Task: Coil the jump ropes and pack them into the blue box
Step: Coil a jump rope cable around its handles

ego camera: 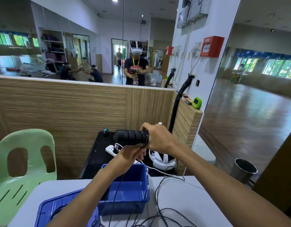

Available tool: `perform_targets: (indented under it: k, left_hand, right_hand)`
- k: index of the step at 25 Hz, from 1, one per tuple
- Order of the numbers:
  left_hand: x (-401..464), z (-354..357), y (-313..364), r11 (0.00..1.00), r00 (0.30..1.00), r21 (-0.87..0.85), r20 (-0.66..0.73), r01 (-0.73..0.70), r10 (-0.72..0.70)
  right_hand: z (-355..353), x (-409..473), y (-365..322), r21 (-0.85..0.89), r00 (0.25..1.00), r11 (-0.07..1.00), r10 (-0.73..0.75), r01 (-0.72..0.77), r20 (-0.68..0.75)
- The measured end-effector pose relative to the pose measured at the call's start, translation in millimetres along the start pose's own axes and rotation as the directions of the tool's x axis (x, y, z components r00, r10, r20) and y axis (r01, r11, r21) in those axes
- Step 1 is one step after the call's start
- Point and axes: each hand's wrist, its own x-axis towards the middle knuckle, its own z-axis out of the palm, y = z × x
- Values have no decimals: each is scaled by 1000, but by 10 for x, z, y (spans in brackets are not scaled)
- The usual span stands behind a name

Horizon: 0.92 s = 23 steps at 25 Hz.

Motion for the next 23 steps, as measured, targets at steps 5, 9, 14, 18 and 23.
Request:
perform_targets:
  k: [5,9,14,18,23]
  left_hand:
    - [59,-131,3,988,993,149,103,32,-48]
    - [177,-295,-190,965,977,248,168,90,-135]
    - [351,-479,-11,726,897,596,436,-344,67]
    - [497,-647,118,561,876,734,482,-382,-34]
    - [515,-668,307,580,901,776,404,-246,-157]
  right_hand:
    - [0,-95,25,79,998,997,20,-24,57]
    - [58,-156,-11,61,990,996,-70,62,126]
    - [80,-278,-105,2,980,989,-148,149,136]
    - [190,-277,-127,-45,985,987,-149,154,89]
    - [432,-336,-114,-75,984,986,-137,146,117]
